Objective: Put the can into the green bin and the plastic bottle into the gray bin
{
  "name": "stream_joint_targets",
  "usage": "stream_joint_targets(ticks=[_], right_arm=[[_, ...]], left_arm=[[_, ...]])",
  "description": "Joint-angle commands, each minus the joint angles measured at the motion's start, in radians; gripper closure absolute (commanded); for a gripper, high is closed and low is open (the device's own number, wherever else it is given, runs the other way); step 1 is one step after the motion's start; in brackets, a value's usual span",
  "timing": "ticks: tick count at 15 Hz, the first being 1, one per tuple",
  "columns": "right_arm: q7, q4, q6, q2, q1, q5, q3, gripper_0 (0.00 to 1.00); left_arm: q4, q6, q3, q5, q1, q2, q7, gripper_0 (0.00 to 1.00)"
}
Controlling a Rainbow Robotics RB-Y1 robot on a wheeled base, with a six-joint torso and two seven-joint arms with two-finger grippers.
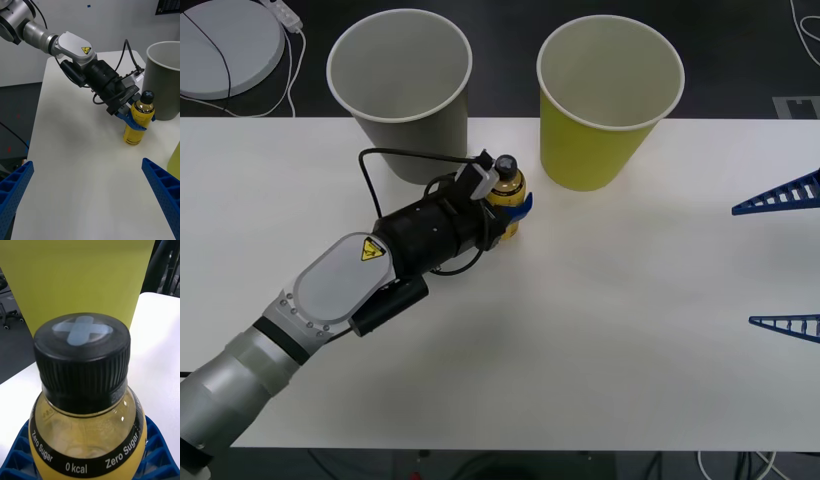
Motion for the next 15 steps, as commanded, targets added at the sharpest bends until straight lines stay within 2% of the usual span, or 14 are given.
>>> stream_joint_targets(ticks=[1,15], right_arm=[[0.000,0.000,0.000,0.000,0.000,0.000,0.000,0.00],[0.000,0.000,0.000,0.000,0.000,0.000,0.000,0.00]], left_arm=[[-0.011,0.000,0.000,0.002,-0.001,0.007,0.007,1.00],[-0.049,-0.035,0.000,0.057,-0.009,0.073,0.067,1.00]])
